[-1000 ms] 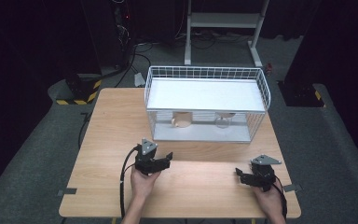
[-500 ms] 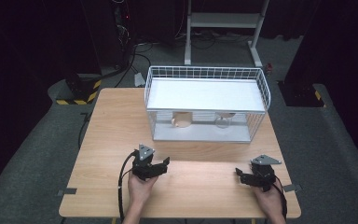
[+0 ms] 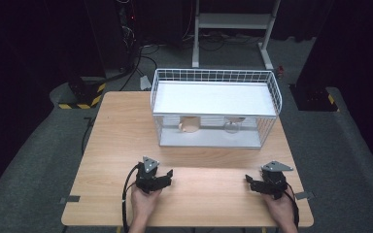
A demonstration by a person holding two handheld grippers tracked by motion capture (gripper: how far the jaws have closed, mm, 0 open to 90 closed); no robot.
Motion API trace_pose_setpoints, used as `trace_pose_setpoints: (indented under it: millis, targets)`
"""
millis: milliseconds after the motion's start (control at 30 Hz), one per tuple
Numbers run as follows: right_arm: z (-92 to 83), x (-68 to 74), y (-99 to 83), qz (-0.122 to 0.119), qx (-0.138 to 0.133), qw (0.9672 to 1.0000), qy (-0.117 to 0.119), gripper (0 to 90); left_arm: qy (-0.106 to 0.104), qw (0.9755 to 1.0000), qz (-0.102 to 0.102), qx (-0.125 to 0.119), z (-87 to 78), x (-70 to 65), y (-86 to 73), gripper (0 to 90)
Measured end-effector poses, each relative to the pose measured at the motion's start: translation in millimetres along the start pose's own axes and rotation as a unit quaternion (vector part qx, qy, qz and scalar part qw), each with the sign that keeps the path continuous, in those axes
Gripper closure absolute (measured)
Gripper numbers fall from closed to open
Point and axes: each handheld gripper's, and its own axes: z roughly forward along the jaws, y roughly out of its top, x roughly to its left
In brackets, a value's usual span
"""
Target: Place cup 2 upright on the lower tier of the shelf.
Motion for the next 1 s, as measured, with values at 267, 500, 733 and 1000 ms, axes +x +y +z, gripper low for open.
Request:
trace_pose_setpoints:
  millis: [267,500,733,1000]
  targets:
    - [0.0,0.0,0.0,0.0,0.0,1.0,0.0,24.5,0.016,0.9998,-0.004,0.011,4.7,2.6,-7.9,25.8]
    - [0.0,0.0,0.0,0.0,0.0,1.0,0.0,24.5,0.031,0.9994,-0.001,0.016,7.6,4.6,-9.7,25.8]
    - [0.0,0.0,-0.1,0.0,0.0,1.0,0.0,24.4,0.048,0.9985,0.007,0.023,8.5,4.5,-9.3,24.0]
    - [-0.1,0.2,0.1,0.004,0.001,1.0,-0.001,24.4,0.046,0.9987,0.005,0.023,8.9,4.7,-9.3,22.5]
